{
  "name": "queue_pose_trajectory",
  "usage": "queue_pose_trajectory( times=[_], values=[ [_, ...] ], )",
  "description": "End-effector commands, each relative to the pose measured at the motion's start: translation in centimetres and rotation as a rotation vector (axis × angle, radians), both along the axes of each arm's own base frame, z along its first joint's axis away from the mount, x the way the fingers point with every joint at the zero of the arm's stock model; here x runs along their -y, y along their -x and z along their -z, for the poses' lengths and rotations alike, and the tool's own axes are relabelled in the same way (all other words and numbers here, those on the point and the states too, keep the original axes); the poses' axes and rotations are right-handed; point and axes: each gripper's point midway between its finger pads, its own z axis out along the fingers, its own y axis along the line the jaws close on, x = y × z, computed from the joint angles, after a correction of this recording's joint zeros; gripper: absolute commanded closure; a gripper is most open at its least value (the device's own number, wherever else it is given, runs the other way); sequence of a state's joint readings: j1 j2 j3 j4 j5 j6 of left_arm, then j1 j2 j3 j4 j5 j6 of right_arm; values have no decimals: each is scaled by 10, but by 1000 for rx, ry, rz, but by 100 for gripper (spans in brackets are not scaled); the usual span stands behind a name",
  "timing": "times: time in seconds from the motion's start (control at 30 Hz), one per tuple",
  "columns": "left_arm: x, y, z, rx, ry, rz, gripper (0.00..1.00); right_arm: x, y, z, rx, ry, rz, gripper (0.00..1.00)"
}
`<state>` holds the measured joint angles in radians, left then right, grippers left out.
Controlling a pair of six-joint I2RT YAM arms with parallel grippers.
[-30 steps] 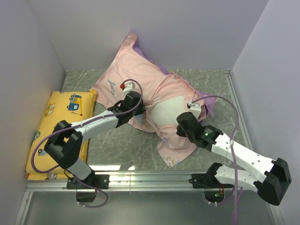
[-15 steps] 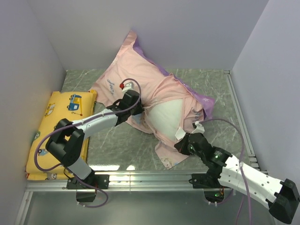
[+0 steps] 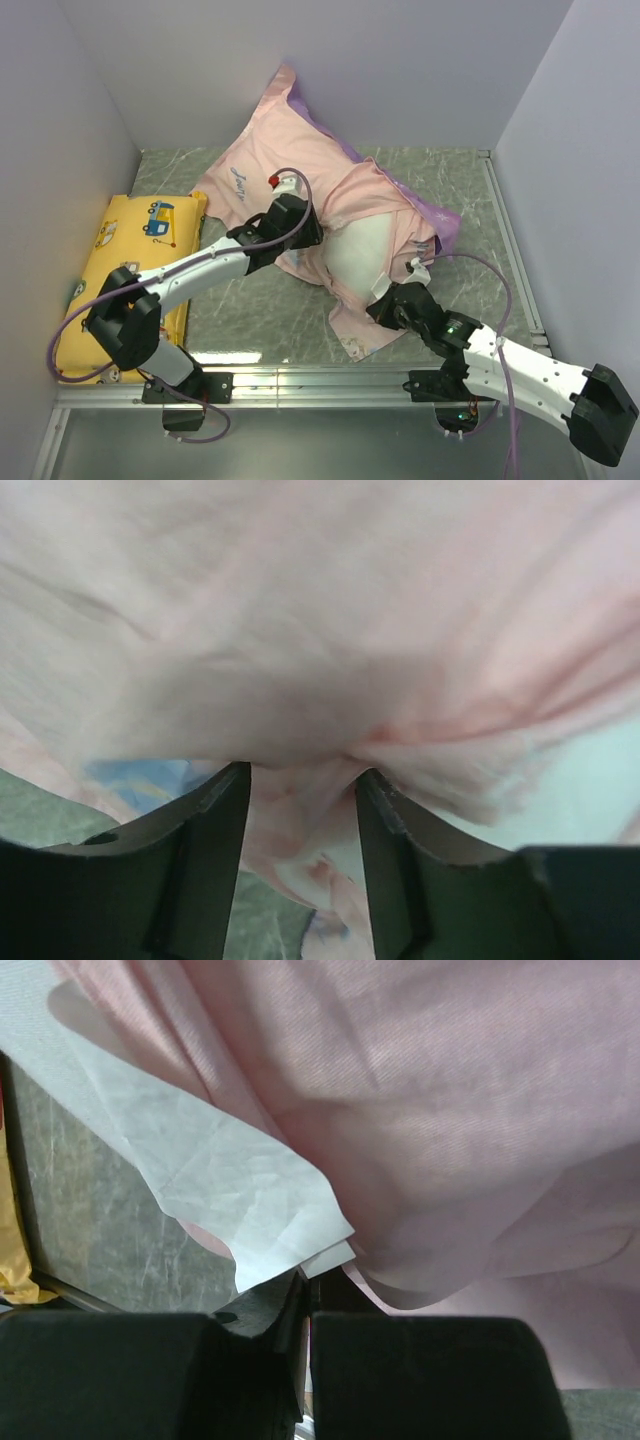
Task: Remove the pillowcase from the pillow
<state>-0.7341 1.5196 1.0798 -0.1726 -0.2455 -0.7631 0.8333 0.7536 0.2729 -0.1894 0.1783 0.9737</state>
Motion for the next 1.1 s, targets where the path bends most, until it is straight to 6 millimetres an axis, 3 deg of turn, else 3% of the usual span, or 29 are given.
queue_pose_trajectory(
  times=[0.0,0.27,0.37,0.53,0.63,0.7,0.83,0.9,0.93,0.97,1.03,1.07],
  values=[
    [11,7,-53,111,31,35,46,0,-6,-14,41,5,8,100],
    [9,38,-81,151,56,66,44,4,-6,-16,52,13,19,100],
    [13,51,-88,157,79,98,36,3,-7,-18,59,9,18,100],
    [45,85,-86,146,90,216,25,5,-10,-19,65,22,26,100],
    [68,102,-76,125,90,257,23,5,-10,-20,65,25,27,100],
    [79,106,-59,91,78,251,21,5,-11,-21,69,25,29,100],
    [96,95,-27,52,84,193,11,7,-10,-21,69,27,33,100],
    [100,85,-23,62,81,150,7,7,-11,-22,74,29,37,100],
    [104,80,-9,46,55,137,6,8,-11,-21,71,33,39,100],
    [111,75,-14,54,61,133,6,8,-11,-23,74,30,38,100],
    [117,69,1,35,30,120,5,9,-11,-23,75,34,39,100],
    [120,65,-2,39,29,110,5,9,-12,-26,80,35,40,100]
  ],
)
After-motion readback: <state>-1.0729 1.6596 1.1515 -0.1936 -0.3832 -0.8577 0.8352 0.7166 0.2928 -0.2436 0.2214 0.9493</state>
